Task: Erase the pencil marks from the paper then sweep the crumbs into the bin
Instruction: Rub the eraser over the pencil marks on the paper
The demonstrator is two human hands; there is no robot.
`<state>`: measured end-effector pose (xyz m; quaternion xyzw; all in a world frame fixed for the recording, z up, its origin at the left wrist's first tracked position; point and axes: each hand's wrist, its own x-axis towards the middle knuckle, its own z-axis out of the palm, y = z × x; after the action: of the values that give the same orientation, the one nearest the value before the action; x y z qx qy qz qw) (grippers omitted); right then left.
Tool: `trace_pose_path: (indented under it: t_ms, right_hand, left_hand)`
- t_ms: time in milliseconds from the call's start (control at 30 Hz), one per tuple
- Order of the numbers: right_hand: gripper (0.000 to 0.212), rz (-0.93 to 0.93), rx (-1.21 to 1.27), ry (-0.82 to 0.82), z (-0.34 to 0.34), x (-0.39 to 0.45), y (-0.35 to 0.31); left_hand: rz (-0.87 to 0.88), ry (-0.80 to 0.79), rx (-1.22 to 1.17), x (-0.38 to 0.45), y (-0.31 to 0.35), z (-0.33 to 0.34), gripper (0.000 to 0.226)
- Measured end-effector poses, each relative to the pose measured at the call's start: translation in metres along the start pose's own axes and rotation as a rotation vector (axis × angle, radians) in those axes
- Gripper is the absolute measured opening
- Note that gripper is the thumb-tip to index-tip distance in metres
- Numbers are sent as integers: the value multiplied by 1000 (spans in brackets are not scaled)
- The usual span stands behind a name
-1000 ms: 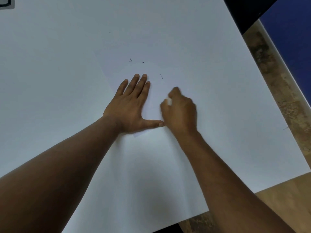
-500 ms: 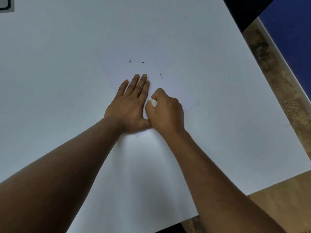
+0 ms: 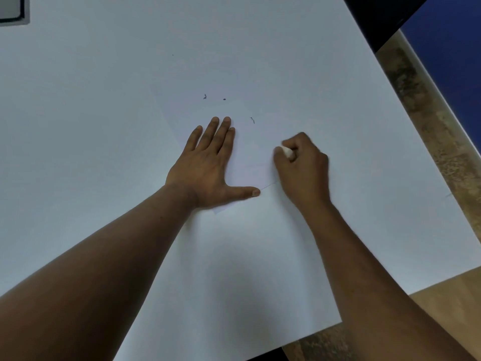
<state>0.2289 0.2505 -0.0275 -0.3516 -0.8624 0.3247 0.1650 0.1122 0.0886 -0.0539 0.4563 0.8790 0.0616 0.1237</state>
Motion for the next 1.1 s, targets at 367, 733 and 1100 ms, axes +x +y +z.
trace_pose_path:
  t_ms: [367, 733, 1100]
  right_hand:
    - [16, -311, -228, -176, 19, 28, -9]
    - [11, -448, -132, -194, 28, 22, -24]
    - [17, -238, -394, -127, -11, 72, 19]
  left_hand:
    - [-1, -11, 1, 1, -1, 0, 136]
    - [2, 32, -36, 0, 0, 2, 137]
    - [-6, 1, -10, -1, 0, -1, 135]
